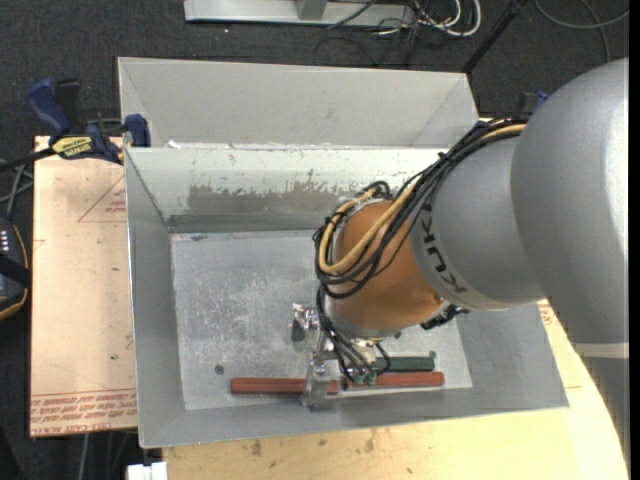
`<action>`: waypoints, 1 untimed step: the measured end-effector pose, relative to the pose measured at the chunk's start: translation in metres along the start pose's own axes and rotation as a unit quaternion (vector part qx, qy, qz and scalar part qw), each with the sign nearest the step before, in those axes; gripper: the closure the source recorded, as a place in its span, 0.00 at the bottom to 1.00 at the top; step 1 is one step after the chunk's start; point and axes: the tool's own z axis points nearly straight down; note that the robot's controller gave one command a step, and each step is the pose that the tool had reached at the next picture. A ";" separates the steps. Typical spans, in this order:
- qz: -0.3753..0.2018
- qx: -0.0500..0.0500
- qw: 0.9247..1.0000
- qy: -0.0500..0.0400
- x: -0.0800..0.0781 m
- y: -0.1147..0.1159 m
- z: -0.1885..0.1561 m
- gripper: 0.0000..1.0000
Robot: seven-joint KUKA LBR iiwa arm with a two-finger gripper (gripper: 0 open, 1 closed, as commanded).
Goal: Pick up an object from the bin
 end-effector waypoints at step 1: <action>-0.141 0.000 0.990 0.002 -0.010 -0.089 0.012 1.00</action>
Offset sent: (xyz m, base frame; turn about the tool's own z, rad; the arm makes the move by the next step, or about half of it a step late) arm 0.0000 0.0000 0.0000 0.0000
